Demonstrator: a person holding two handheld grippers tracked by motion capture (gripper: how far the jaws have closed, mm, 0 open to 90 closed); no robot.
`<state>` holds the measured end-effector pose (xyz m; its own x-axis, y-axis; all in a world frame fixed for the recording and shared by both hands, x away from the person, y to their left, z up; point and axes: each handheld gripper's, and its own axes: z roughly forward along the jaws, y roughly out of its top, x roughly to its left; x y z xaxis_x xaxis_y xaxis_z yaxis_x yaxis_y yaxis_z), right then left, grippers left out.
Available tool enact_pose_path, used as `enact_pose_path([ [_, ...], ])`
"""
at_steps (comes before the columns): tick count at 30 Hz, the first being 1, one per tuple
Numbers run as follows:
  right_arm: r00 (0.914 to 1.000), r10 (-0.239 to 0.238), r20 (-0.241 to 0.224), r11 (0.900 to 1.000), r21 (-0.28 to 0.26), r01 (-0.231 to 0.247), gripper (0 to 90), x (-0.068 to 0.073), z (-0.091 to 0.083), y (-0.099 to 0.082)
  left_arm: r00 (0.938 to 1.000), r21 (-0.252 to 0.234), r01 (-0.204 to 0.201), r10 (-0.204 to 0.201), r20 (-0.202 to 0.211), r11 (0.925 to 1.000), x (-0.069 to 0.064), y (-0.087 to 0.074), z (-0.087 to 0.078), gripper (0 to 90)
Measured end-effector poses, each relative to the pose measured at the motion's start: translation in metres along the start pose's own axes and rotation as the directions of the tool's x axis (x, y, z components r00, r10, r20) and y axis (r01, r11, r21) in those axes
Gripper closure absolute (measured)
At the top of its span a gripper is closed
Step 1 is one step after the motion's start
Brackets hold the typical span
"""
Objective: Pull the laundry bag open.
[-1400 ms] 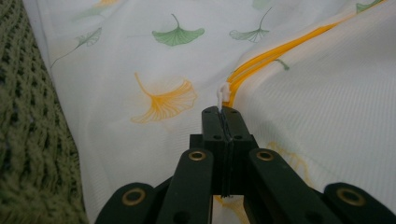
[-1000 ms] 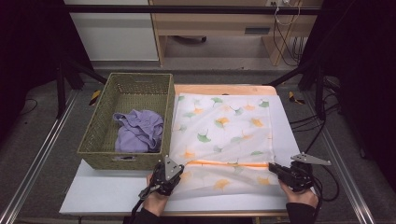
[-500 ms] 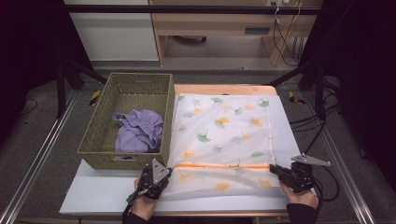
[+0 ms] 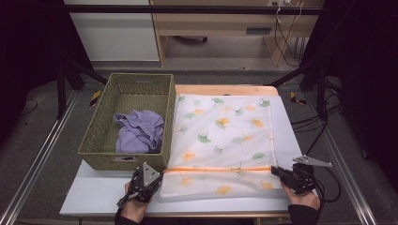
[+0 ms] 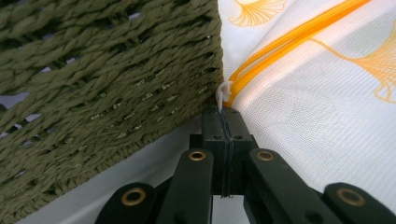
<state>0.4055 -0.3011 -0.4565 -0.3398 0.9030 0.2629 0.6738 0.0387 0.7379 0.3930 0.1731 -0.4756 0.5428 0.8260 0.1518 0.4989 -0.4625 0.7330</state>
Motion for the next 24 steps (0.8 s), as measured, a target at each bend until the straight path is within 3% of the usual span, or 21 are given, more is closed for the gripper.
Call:
enact_pose_path([
  [9,0.9999,0.007,0.009,0.9999,0.016,-0.007,85.0,-0.0008,0.0025,-0.0013,0.9998,0.020,0.005,-0.005,0.018,0.9998,0.0025,-0.0015,0.0023,88.8],
  [16,0.9997,-0.003,0.023,0.9994,0.034,0.002,83.8,-0.0017,0.0056,-0.0024,0.9991,0.003,0.018,-0.018,0.040,0.9998,0.0019,-0.0023,0.0036,88.3],
  [21,0.9976,-0.025,0.065,0.9977,0.065,0.021,72.6,-0.0024,0.0084,-0.0029,0.9974,0.002,0.042,-0.042,0.059,0.9991,0.0022,-0.0014,0.0031,85.1],
  [24,0.9967,-0.026,0.077,0.9983,0.053,0.022,69.3,-0.0024,0.0043,-0.0015,0.9955,-0.008,0.058,-0.057,0.075,0.9983,0.0028,-0.0007,-0.0001,80.9],
])
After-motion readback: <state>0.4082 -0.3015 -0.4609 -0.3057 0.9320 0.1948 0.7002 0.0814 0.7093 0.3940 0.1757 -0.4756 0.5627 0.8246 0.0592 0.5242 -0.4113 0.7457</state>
